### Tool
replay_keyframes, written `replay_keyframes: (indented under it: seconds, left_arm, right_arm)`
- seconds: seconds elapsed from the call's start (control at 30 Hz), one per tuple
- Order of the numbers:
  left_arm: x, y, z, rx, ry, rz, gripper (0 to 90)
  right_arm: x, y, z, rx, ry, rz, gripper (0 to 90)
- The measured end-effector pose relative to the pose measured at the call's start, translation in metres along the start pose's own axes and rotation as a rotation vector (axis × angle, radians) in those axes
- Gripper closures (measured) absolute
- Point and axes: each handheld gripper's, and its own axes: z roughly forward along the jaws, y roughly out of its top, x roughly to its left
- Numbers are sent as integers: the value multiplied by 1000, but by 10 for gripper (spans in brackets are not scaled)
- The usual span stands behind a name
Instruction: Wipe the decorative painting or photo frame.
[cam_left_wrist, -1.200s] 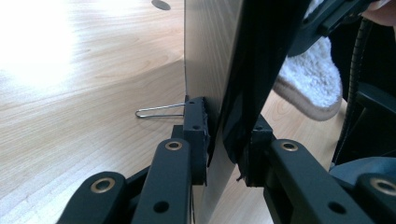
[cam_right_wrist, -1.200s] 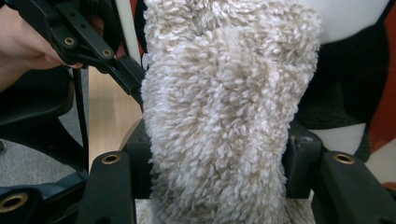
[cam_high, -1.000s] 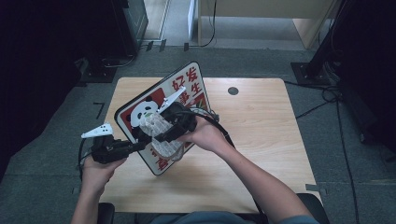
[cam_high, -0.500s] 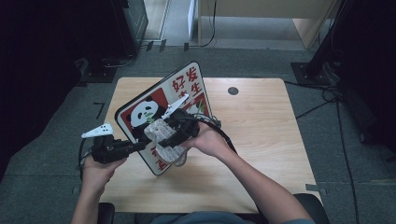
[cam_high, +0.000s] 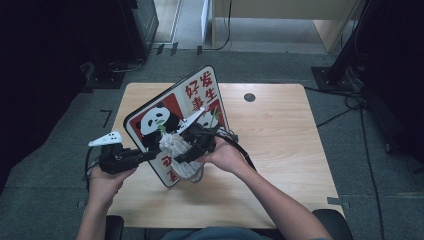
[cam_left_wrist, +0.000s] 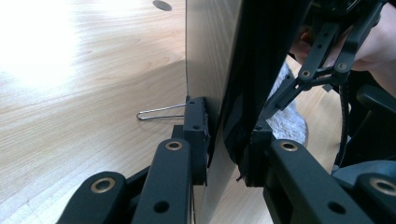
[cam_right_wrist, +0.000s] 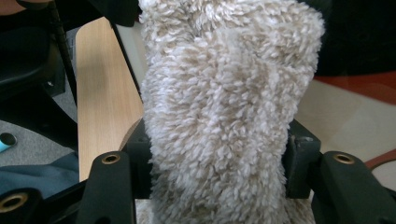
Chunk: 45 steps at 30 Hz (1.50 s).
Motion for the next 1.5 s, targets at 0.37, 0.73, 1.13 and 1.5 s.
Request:
replay_keyframes:
  seconds: [0.37, 0.73, 1.13, 1.5]
  left_arm:
    - [2, 1, 1, 1, 3, -1, 773]
    - [1, 1, 2, 3, -2, -8, 770]
    - [2, 1, 2, 6, -9, -9, 768]
    - [3, 1, 2, 5, -13, -18, 764]
  right_arm:
    - [-3, -12, 10, 1, 18, 27, 441]
    - [-5, -25, 22, 17, 36, 45, 440]
    - [-6, -38, 33, 40, 48, 52, 440]
    - [-7, -56, 50, 61, 59, 55, 439]
